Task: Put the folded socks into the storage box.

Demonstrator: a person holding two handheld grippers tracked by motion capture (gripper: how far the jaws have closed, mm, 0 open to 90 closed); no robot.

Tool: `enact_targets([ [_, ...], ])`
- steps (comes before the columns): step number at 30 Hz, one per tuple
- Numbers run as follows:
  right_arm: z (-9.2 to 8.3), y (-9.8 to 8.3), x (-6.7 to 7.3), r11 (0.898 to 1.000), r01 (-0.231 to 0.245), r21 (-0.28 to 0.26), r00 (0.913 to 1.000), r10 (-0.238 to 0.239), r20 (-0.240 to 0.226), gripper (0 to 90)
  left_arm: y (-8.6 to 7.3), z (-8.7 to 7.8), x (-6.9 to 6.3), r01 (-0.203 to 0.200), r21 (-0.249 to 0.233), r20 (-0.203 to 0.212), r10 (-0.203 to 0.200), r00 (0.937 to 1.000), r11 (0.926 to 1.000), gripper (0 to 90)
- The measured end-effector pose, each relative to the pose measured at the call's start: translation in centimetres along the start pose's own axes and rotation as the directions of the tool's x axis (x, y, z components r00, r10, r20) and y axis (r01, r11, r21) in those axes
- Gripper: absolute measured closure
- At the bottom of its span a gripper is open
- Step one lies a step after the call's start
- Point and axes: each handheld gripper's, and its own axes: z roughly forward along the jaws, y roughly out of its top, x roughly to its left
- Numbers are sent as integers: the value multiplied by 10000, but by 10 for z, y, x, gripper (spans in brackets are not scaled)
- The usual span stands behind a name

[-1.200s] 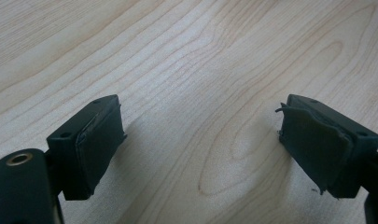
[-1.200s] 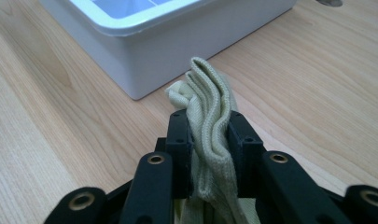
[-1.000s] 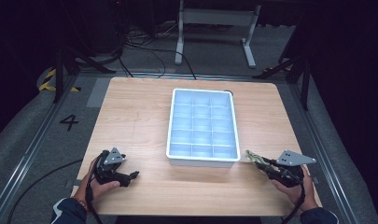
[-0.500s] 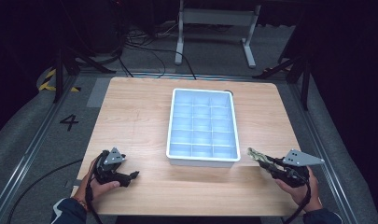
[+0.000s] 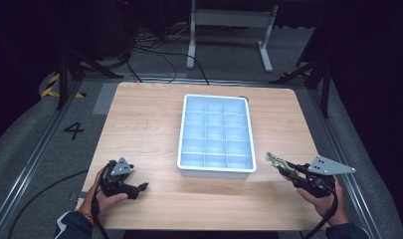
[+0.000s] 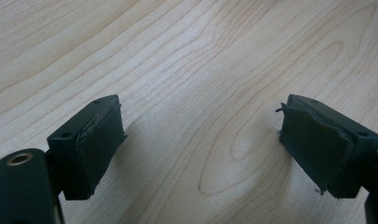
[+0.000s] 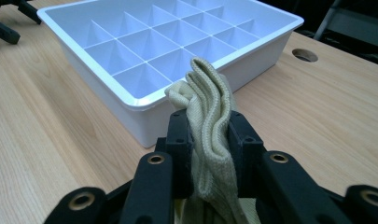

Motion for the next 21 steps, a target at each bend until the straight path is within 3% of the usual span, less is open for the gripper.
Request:
enact_targets([
  [9,-2,13,-2,9997,48,-256,10000,-46,88,738,0,0,0,-10,4,8,10,10000,10000,135],
  [21,1,30,-4,9981,177,-598,9994,-195,-293,737,1,1,0,30,5,-19,-30,10000,10000,125],
])
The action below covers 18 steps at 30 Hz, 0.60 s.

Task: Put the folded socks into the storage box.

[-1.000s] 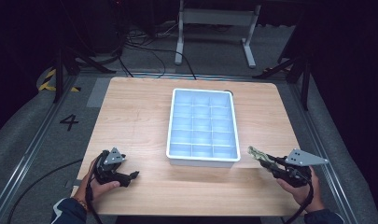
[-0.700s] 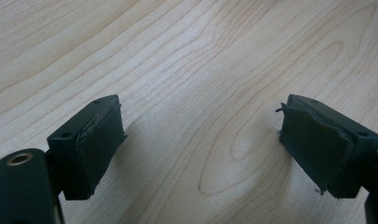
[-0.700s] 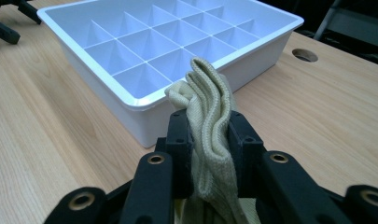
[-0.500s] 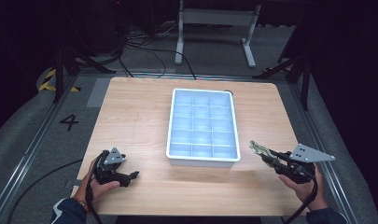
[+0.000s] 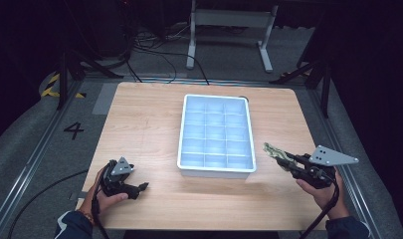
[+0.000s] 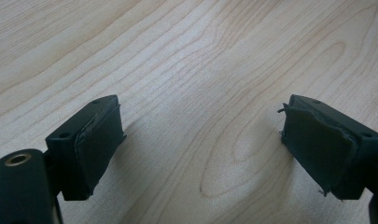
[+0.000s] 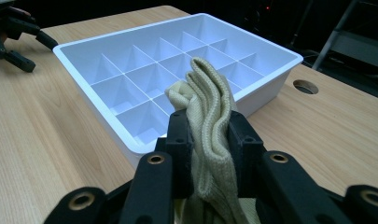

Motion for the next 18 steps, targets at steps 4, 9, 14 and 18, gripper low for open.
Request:
enact_targets([
  [4,7,6,-3,10000,-8,-2,9998,8,-212,737,0,0,0,3,-1,3,-3,10000,10000,125],
  [9,12,12,-3,10000,75,-6,9996,-76,-263,738,0,0,0,-2,-2,0,2,10000,10000,125],
  [14,18,20,-3,9998,193,-83,9992,-196,-348,737,0,0,0,-14,0,-2,14,10000,10000,125],
  [18,24,25,-3,9996,266,-51,9987,-268,-423,738,0,0,0,-5,-1,1,5,10000,10000,126],
])
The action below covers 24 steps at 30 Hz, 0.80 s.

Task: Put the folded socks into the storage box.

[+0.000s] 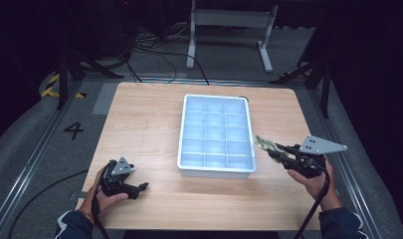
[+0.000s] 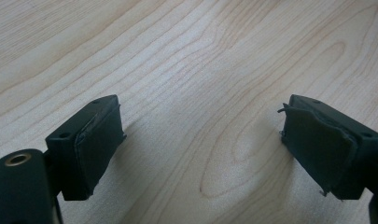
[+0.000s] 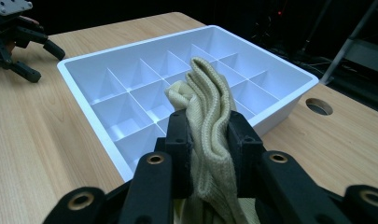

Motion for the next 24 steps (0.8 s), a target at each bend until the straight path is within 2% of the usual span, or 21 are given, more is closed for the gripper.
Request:
enact_targets([
  [10,13,22,0,9990,423,166,9989,-419,-208,738,0,0,0,5,-1,0,-5,10000,10000,125],
  [24,31,37,1,9946,677,789,9963,-632,-581,738,0,0,0,3,-4,0,-3,10000,10000,125],
])
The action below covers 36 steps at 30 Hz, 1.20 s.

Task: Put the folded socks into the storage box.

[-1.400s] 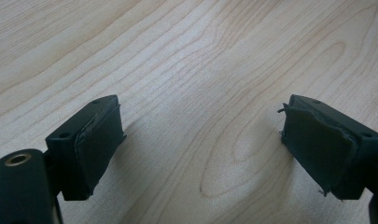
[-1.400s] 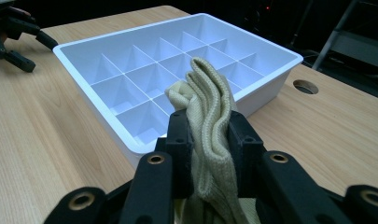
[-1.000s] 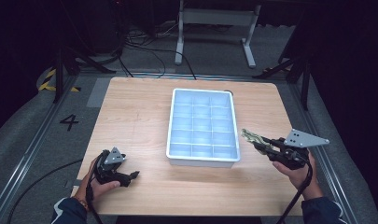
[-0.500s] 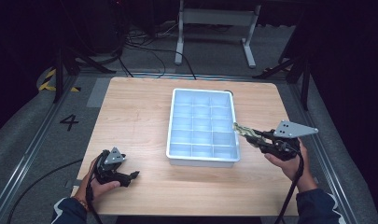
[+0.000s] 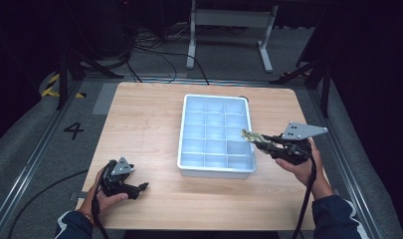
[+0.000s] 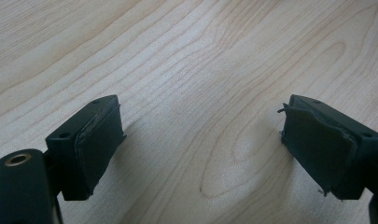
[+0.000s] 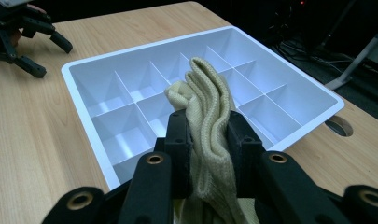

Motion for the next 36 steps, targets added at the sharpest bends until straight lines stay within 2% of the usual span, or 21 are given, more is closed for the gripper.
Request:
enact_targets([
  [8,15,5,1,9991,54,418,9999,-48,-147,737,0,0,0,-1,1,0,1,10000,10000,126],
  [21,38,12,-1,9920,121,1257,9985,-52,-550,737,0,0,0,-2,-2,1,2,10000,10000,126],
  [26,48,11,-4,9857,222,1673,9981,-123,-596,737,0,0,0,-1,1,-2,1,10000,10000,126],
  [32,58,10,-7,9786,135,2054,9971,23,-762,737,0,0,0,-6,-1,-4,6,10000,10000,126],
  [36,68,8,-6,9703,229,2409,9960,-13,-894,736,0,0,0,-7,0,-5,7,10000,10000,126],
])
